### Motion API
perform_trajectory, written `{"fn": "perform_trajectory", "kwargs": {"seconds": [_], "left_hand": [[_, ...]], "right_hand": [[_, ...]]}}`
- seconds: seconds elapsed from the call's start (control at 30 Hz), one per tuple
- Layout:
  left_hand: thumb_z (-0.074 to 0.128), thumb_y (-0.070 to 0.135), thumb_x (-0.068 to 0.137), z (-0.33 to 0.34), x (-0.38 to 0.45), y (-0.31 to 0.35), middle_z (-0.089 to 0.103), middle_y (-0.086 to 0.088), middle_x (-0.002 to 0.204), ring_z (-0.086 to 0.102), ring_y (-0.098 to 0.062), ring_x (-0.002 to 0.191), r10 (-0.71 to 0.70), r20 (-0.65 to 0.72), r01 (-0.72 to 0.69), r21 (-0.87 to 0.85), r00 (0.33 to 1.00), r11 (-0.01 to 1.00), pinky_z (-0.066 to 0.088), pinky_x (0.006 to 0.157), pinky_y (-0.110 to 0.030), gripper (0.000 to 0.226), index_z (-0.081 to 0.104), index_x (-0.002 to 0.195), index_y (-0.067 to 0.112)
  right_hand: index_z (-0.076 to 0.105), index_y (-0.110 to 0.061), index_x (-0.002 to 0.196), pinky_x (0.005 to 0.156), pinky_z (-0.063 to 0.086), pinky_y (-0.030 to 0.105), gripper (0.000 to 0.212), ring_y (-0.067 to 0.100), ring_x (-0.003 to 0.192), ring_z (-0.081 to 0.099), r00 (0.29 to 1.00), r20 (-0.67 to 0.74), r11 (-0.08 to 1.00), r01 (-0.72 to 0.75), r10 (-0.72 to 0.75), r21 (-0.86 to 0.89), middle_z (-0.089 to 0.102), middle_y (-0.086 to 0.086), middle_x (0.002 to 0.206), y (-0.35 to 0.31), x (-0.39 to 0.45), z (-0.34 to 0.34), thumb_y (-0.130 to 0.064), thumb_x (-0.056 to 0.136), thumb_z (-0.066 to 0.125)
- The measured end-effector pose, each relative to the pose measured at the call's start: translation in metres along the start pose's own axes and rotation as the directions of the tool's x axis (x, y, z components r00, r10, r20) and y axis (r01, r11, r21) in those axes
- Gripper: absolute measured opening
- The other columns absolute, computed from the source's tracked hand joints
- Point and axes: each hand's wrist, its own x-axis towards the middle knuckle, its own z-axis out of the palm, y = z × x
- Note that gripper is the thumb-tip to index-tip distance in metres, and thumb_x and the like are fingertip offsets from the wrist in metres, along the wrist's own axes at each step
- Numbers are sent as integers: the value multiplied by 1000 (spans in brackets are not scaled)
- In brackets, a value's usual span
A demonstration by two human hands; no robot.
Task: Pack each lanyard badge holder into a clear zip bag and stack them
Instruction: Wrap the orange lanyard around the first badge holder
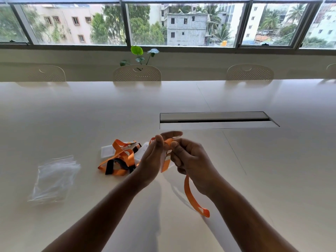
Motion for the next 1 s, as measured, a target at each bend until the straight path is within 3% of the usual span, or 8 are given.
{"fn": "perform_trajectory", "kwargs": {"seconds": [0.1, 0.17, 0.33, 0.43, 0.53, 0.7, 0.8, 1.0], "left_hand": [[52, 90, 66, -5, 7, 4, 70, -10, 122, 68, -27, 115, -79, -61, 62, -243, 995, 968, 59, 90, -38, 99, 57, 134, 18], [40, 80, 78, -11, 13, 9, 69, -13, 119, 66, -32, 113, -107, -106, 60, -377, 989, 924, 58, 90, -40, 90, 54, 138, 15], [32, 69, 87, -10, 24, 17, 69, -13, 110, 67, -30, 101, -181, -120, 82, -570, 976, 817, 53, 96, -48, 79, 58, 138, 15], [31, 69, 90, -7, 27, 15, 68, -13, 107, 66, -29, 96, -193, -120, 81, -609, 974, 789, 51, 99, -50, 73, 62, 133, 18], [33, 67, 91, -7, 28, 12, 69, -14, 106, 66, -31, 95, -209, -150, 65, -642, 966, 764, 51, 97, -52, 66, 63, 127, 20], [40, 68, 86, -10, 30, 10, 68, -13, 105, 61, -38, 105, -247, -172, 49, -722, 954, 691, 47, 101, -55, 46, 60, 93, 26], [51, 64, 79, -10, 30, 6, 70, -12, 107, 65, -36, 106, -290, -205, 43, -745, 935, 665, 49, 102, -57, 43, 56, 97, 25], [55, 8, 97, -19, 30, -1, 75, -11, 113, 73, -31, 105, -274, -216, 79, -634, 937, 769, 51, 99, -56, 17, 49, 96, 24]], "right_hand": [[62, 3, 103, 48, 32, 25, 31, 10, 51, 38, 996, 43, 997, -73, 74, -30, 48, -1, 61, 0, 2, 1, -22, 109, 44], [63, 1, 103, 48, 36, 23, 31, 8, 50, 41, 993, 58, 993, -99, 103, -65, 50, -4, 59, 2, 2, 2, -22, 110, 44], [66, -5, 90, 49, 36, 16, 32, 3, 51, 43, 998, 5, 985, -67, 69, -156, 52, -5, 61, 9, 3, 8, -25, 108, 47], [68, 3, 90, 52, 36, 21, 38, 5, 51, 41, 998, -67, 958, -16, -3, -288, 50, -7, 59, 14, 2, 8, -26, 107, 50], [75, -11, 86, 51, 36, 20, 35, 4, 48, 43, 993, -118, 930, -46, 3, -364, 53, -9, 52, 16, -1, 7, -30, 106, 54], [73, -24, 69, 52, 34, 29, 38, 12, 44, 39, 983, -183, 914, -97, 25, -394, 49, -5, 47, 22, -9, 9, -39, 102, 60], [73, -20, 68, 54, 39, 32, 39, 15, 48, 45, 982, -178, 929, -125, 66, -347, 54, -2, 50, 23, -9, 7, -37, 101, 61], [72, -14, 74, 51, 41, 15, 38, 5, 47, 51, 988, -113, 955, -131, 104, -268, 60, -5, 52, 26, -7, 3, -36, 102, 59]]}}
